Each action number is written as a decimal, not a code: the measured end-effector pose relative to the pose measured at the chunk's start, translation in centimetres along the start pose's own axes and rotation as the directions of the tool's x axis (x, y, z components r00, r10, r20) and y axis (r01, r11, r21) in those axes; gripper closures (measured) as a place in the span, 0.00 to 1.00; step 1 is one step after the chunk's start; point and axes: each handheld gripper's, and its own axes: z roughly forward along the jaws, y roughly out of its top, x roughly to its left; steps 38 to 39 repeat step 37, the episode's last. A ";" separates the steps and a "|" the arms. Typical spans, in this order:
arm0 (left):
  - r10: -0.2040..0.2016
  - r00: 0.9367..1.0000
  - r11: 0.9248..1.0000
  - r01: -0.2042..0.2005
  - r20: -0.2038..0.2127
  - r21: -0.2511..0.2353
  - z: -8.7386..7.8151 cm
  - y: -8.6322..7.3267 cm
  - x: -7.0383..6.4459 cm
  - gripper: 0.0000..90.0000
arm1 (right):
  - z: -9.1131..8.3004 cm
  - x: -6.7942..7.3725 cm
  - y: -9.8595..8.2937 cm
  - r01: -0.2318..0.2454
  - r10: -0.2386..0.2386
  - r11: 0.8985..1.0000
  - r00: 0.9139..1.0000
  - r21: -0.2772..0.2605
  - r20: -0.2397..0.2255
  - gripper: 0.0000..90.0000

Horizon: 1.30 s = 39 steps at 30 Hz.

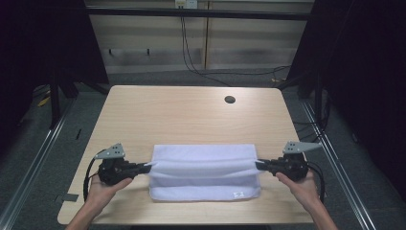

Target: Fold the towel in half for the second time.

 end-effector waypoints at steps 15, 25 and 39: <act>0.004 0.998 0.993 -0.012 0.064 0.120 -0.3 -4.0 -3.1 0.78 | -0.6 2.5 -5.3 -0.019 0.029 0.989 0.997 0.149 -0.071 0.69; -0.072 0.992 0.995 0.065 -0.105 -0.074 -0.3 -0.3 0.2 0.53 | -1.5 1.3 -2.0 -0.034 0.043 0.991 0.997 -0.129 0.067 0.52; -0.138 0.971 0.986 0.117 -0.195 -0.116 -2.1 -3.0 1.6 0.41 | -1.1 -0.7 -3.6 -0.063 0.103 0.974 0.978 -0.217 0.182 0.43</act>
